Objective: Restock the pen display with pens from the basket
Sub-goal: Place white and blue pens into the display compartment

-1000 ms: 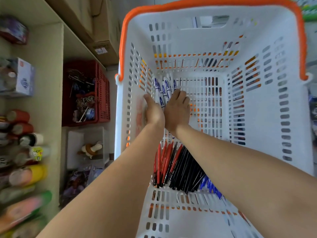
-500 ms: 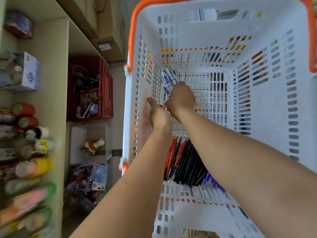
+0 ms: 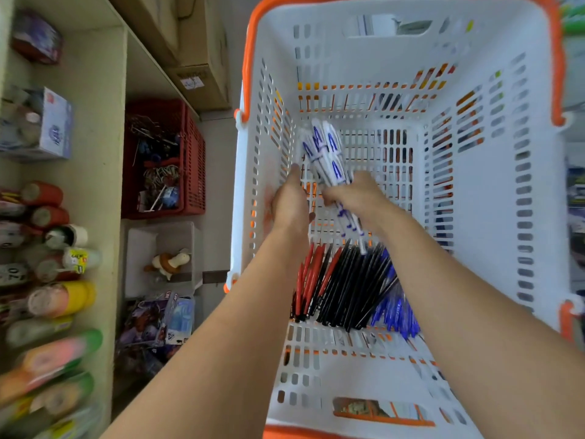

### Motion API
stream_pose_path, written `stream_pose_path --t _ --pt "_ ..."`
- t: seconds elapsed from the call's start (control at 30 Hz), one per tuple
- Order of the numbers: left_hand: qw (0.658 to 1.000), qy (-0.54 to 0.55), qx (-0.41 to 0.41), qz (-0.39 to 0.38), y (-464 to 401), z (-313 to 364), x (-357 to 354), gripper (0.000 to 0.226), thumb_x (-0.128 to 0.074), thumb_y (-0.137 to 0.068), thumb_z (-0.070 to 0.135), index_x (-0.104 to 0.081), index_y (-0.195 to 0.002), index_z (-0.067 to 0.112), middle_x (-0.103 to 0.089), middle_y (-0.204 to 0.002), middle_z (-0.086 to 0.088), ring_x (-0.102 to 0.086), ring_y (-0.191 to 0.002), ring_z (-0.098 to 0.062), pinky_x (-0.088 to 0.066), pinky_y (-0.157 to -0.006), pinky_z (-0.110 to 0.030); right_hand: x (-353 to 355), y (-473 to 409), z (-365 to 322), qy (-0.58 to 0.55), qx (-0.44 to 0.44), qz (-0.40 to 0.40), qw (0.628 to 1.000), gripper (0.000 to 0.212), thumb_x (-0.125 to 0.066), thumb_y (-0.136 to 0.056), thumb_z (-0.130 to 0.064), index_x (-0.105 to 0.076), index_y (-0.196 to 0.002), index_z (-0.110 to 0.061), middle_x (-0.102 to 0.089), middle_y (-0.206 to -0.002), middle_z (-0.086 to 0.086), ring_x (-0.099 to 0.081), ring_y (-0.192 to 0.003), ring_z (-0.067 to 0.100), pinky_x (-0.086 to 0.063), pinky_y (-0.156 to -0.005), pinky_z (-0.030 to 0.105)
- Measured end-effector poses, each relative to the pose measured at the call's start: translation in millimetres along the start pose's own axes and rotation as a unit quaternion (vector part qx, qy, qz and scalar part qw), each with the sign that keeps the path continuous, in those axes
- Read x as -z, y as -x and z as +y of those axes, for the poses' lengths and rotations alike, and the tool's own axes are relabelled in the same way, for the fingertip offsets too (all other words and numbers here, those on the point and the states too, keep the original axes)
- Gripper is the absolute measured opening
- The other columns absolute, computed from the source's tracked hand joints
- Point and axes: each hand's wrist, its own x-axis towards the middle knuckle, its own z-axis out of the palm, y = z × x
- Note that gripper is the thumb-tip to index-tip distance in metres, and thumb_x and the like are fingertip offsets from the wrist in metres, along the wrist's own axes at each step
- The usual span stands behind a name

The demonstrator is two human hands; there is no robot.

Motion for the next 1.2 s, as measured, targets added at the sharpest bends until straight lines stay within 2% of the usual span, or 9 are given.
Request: stream_pose_path --t 0.2,0.3,0.4,0.57,0.7,0.83,1.0,1.1,1.2 --pt "0.965 -0.16 -0.164 -0.13 7.5 16.1 1.2 0.046 -0.056 -0.095 0.049 -0.058 -0.136 0.026 -0.061 -0.134 0.005 -0.057 -0.12 -0.015 -0.045 -0.101 -0.038 -9.8 71.7 77.6 -0.107 -0.078 -0.104 0.986 0.036 -0.075 -0.064 0.009 -0.066 -0.099 0.005 -0.064 -0.084 0.015 -0.063 -0.081 0.026 -0.051 -0.082 0.037" --pt "0.9 -0.328 -0.157 -0.241 12.0 11.3 -5.3 0.027 -0.05 -0.102 0.032 -0.07 -0.116 0.021 -0.071 -0.115 0.001 -0.066 -0.106 -0.014 -0.05 -0.092 -0.029 -14.8 92.3 89.4 -0.077 -0.074 -0.159 0.982 0.024 -0.07 -0.061 0.005 -0.063 -0.081 -0.006 -0.062 -0.069 0.0 -0.06 -0.067 0.012 -0.05 -0.072 0.028" --pt "0.834 -0.47 -0.174 -0.232 6.8 -3.1 -6.1 0.022 -0.051 -0.101 0.027 -0.072 -0.103 0.019 -0.068 -0.106 0.001 -0.061 -0.094 -0.015 -0.047 -0.077 -0.022 -17.8 100.2 85.3 -0.09 -0.079 -0.162 0.98 0.022 -0.063 -0.052 -0.002 -0.059 -0.071 -0.014 -0.058 -0.064 -0.002 -0.056 -0.062 0.011 -0.046 -0.067 0.025" --pt "0.843 -0.459 -0.129 -0.25 10.9 -12.0 1.1 0.033 -0.044 -0.104 0.03 -0.073 -0.111 0.016 -0.058 -0.141 -0.003 -0.049 -0.131 -0.019 -0.035 -0.104 -0.029 -16.5 104.9 84.4 -0.12 -0.092 -0.151 0.977 0.027 -0.07 -0.05 0.003 -0.065 -0.071 -0.012 -0.064 -0.069 0.005 -0.061 -0.07 0.021 -0.052 -0.084 0.04" --pt "0.845 -0.441 -0.13 -0.273 20.5 -33.7 0.4 0.024 -0.053 -0.1 0.023 -0.07 -0.116 0.016 -0.065 -0.124 -0.002 -0.058 -0.106 -0.016 -0.042 -0.076 -0.022 -21.5 116.1 91.9 -0.096 -0.103 -0.141 0.98 0.034 -0.072 -0.068 0.019 -0.068 -0.072 -0.014 -0.068 -0.062 -0.002 -0.067 -0.067 0.015 -0.055 -0.079 0.036" --pt "0.856 -0.422 -0.137 -0.266 19.6 -52.7 1.8 0.02 -0.054 -0.1 0.024 -0.074 -0.102 0.02 -0.069 -0.109 0.002 -0.061 -0.097 -0.019 -0.047 -0.083 -0.032 -24.0 119.2 100.7 -0.09 -0.111 -0.102 0.984 0.035 -0.072 -0.068 0.021 -0.071 -0.081 -0.011 -0.074 -0.075 0.002 -0.07 -0.074 0.015 -0.054 -0.074 0.03" --pt "0.795 -0.498 -0.144 -0.315 19.5 -57.9 3.5 0.033 -0.046 -0.103 0.036 -0.076 -0.095 0.024 -0.068 -0.125 -0.005 -0.06 -0.11 -0.023 -0.042 -0.097 -0.038 -23.7 123.8 101.9 -0.088 -0.128 -0.078 0.985 0.035 -0.077 -0.064 0.016 -0.073 -0.084 -0.012 -0.074 -0.083 0.008 -0.069 -0.09 0.028 -0.054 -0.096 0.047" --pt "0.717 -0.587 -0.106 -0.361 16.8 -51.4 -0.6 0.057 -0.028 -0.104 0.055 -0.069 -0.123 0.021 -0.051 -0.15 -0.006 -0.042 -0.14 -0.025 -0.024 -0.118 -0.044 -25.1 127.6 102.5 -0.098 -0.139 -0.086 0.982 0.04 -0.08 -0.051 0.003 -0.074 -0.088 -0.011 -0.074 -0.086 0.011 -0.07 -0.089 0.029 -0.056 -0.095 0.049" --pt "0.749 -0.538 -0.062 -0.38 21.3 -45.2 -1.4 0.08 -0.012 -0.096 0.073 -0.064 -0.132 0.023 -0.043 -0.155 -0.004 -0.035 -0.143 -0.024 -0.018 -0.12 -0.049 -26.3 129.1 102.5 -0.108 -0.15 -0.076 0.98 0.034 -0.076 -0.045 -0.003 -0.073 -0.077 -0.014 -0.072 -0.075 0.008 -0.068 -0.08 0.027 -0.056 -0.093 0.054"
